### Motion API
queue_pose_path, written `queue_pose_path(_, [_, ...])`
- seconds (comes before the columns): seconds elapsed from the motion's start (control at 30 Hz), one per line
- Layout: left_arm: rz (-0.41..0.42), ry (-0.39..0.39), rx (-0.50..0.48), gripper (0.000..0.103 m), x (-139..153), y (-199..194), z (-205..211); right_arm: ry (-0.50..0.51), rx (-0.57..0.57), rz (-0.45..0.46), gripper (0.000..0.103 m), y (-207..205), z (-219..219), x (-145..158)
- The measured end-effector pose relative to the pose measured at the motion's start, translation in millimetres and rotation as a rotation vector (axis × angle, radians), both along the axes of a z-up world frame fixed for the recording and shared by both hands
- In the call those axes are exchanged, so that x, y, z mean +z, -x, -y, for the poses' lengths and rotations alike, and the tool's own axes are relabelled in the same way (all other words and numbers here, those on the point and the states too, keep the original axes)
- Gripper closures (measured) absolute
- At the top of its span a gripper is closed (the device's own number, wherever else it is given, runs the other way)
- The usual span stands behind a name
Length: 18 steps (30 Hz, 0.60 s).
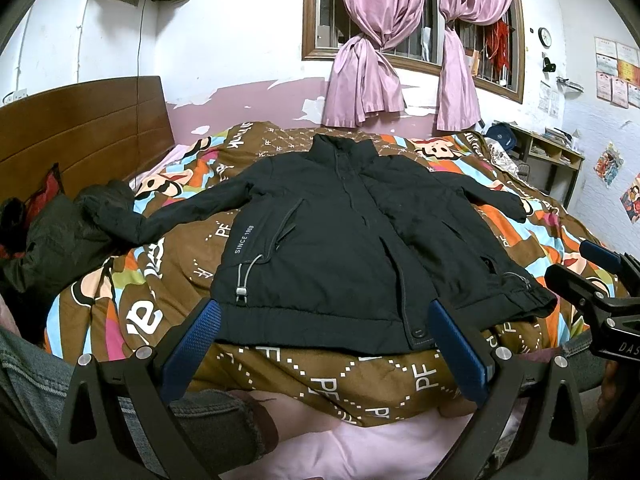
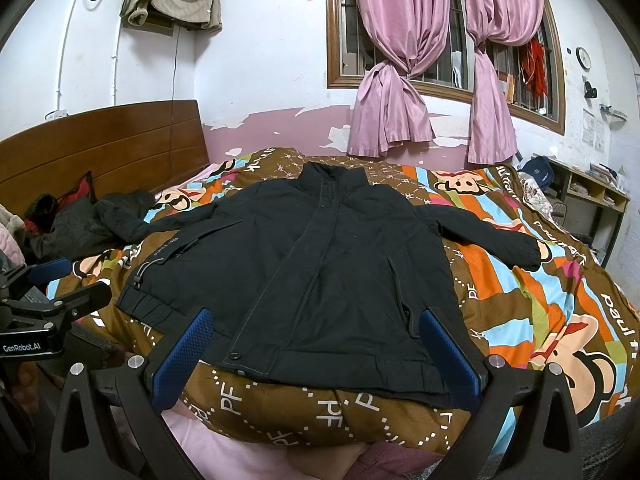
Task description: Fold large clothes
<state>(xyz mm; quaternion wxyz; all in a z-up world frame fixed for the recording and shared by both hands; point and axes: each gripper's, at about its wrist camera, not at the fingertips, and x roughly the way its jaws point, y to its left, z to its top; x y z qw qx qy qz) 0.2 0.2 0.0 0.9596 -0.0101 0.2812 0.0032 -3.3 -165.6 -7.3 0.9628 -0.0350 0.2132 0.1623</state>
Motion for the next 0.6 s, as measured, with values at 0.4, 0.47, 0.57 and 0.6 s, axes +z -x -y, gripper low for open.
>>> queue_pose_path(0.4, [-0.002,0.001,-0.001,0.002,0.0,-0.1,-0.2,-0.001,0.0,0.0,0.0,-0.3,-5.2,2.4])
queue_pose_path(0.47, [-0.003,0.001,0.0,0.002,-0.1,-0.1,0.0,-0.001,0.0,-0.001,0.0,-0.6,-6.2,2.5])
queue_pose_path(0.57, [-0.003,0.001,-0.001,0.002,0.0,-0.1,-0.1,-0.001,0.0,-0.001,0.0,-0.6,-7.5,3.2])
queue_pose_path(0.6, [-0.003,0.001,-0.001,0.002,0.0,-0.1,-0.1,-0.001,0.0,-0.001,0.0,-0.7,-8.0,3.3])
